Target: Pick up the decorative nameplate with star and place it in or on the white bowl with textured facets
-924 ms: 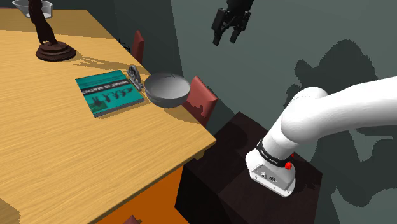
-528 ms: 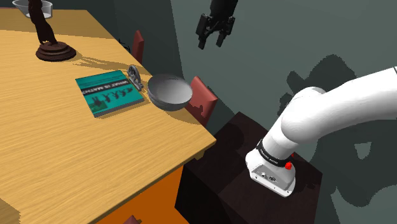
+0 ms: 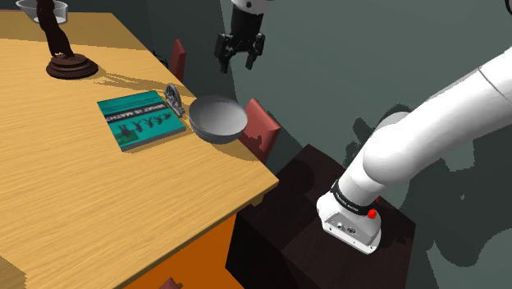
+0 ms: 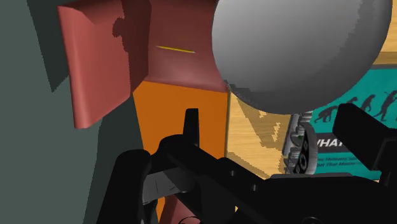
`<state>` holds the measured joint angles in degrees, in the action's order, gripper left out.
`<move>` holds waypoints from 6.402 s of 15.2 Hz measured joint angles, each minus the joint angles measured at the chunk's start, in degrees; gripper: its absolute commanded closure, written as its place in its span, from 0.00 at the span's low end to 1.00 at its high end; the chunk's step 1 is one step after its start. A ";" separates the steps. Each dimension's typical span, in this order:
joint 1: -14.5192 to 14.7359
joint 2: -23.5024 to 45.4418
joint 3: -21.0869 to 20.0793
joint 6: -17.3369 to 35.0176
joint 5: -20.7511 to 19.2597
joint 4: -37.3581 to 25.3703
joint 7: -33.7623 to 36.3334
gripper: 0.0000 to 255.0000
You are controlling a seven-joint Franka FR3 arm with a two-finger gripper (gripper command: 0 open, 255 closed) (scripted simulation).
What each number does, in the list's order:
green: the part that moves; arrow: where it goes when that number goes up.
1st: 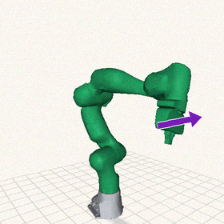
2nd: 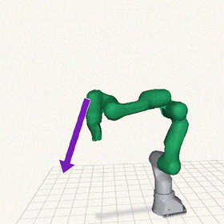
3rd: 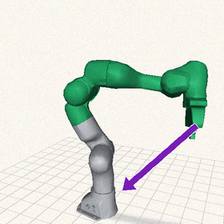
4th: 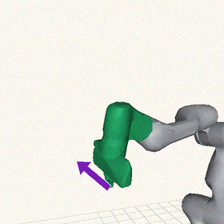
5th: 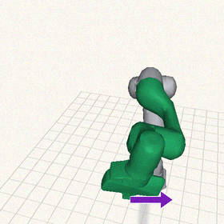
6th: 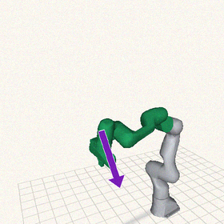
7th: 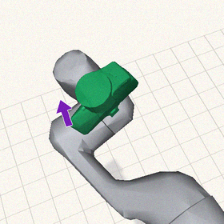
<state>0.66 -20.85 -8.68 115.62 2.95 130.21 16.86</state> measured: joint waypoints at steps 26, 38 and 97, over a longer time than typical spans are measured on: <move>4.13 42.98 -3.86 13.78 -12.37 -28.82 15.44 0.00; 4.09 43.05 -3.83 14.05 -12.40 -28.65 15.43 1.00; 3.67 1.72 -4.66 -0.78 -1.14 -3.38 10.25 1.00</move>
<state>4.33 -19.13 -13.34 114.84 1.81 126.83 27.11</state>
